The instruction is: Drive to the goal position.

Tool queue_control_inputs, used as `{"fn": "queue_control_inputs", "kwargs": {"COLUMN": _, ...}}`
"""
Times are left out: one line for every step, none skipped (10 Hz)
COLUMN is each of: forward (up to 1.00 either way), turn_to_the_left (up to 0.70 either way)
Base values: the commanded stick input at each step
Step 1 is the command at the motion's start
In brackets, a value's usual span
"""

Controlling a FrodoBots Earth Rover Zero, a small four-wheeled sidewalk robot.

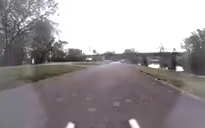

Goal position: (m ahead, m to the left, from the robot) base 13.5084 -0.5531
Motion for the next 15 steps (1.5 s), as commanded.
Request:
{"fn": "queue_control_inputs", "kwargs": {"forward": 0.7, "turn_to_the_left": 0.0}}
{"fn": "queue_control_inputs", "kwargs": {"forward": 0.7, "turn_to_the_left": 0.0}}
{"fn": "queue_control_inputs", "kwargs": {"forward": 0.7, "turn_to_the_left": 0.0}}
{"fn": "queue_control_inputs", "kwargs": {"forward": 0.7, "turn_to_the_left": 0.0}}
{"fn": "queue_control_inputs", "kwargs": {"forward": 0.7, "turn_to_the_left": 0.0}}
{"fn": "queue_control_inputs", "kwargs": {"forward": 0.7, "turn_to_the_left": 0.0}}
{"fn": "queue_control_inputs", "kwargs": {"forward": 0.7, "turn_to_the_left": 0.0}}
{"fn": "queue_control_inputs", "kwargs": {"forward": 0.7, "turn_to_the_left": 0.0}}
{"fn": "queue_control_inputs", "kwargs": {"forward": 0.7, "turn_to_the_left": 0.0}}
{"fn": "queue_control_inputs", "kwargs": {"forward": 0.7, "turn_to_the_left": 0.0}}
{"fn": "queue_control_inputs", "kwargs": {"forward": 0.7, "turn_to_the_left": 0.0}}
{"fn": "queue_control_inputs", "kwargs": {"forward": 0.7, "turn_to_the_left": 0.0}}
{"fn": "queue_control_inputs", "kwargs": {"forward": 0.7, "turn_to_the_left": 0.0}}
{"fn": "queue_control_inputs", "kwargs": {"forward": 0.7, "turn_to_the_left": 0.0}}
{"fn": "queue_control_inputs", "kwargs": {"forward": 0.7, "turn_to_the_left": 0.0}}
